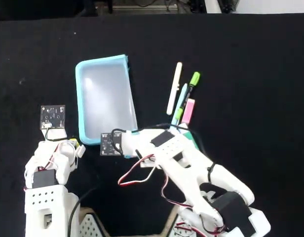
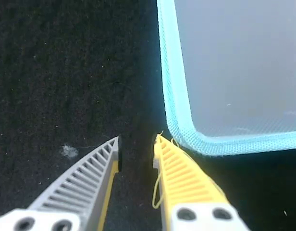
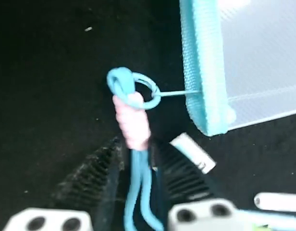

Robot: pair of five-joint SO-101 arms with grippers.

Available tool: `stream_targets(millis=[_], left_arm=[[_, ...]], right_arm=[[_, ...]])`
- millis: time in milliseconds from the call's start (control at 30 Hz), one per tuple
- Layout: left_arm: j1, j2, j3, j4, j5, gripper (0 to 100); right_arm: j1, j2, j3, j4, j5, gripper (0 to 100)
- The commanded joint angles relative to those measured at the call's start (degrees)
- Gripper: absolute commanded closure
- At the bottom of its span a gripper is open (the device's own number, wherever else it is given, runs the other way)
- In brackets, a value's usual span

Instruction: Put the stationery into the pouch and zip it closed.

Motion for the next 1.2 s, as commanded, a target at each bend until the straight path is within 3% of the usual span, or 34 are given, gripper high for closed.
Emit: stream_targets(millis=[0,233,400,600,967,1167], left_arm=[[-0.4,0.1,-1.0,-0.8,0.1,87],[-0.4,0.1,-1.0,-0.8,0.1,87],[-0.4,0.1,-0.9,-0.8,0.1,87],[-0.4,0.1,-0.9,-0.8,0.1,87],[-0.5,0.1,-0.4,-0.9,0.0,87],[-0.5,0.1,-0.4,-0.9,0.0,87]], right_arm=[[-0.6,-5.4,-4.5,8.5,-6.4,98.8],[-0.4,-15.3,-5.1,25.5,-21.8,98.7],[-0.4,-14.9,-1.1,26.2,-23.1,97.2],[-1.7,-14.4,-7.8,23.1,-37.1,80.8],[-9.7,-6.3,-3.3,8.4,-33.5,78.7],[-7.6,6.6,-5.4,2.7,-33.1,78.9]])
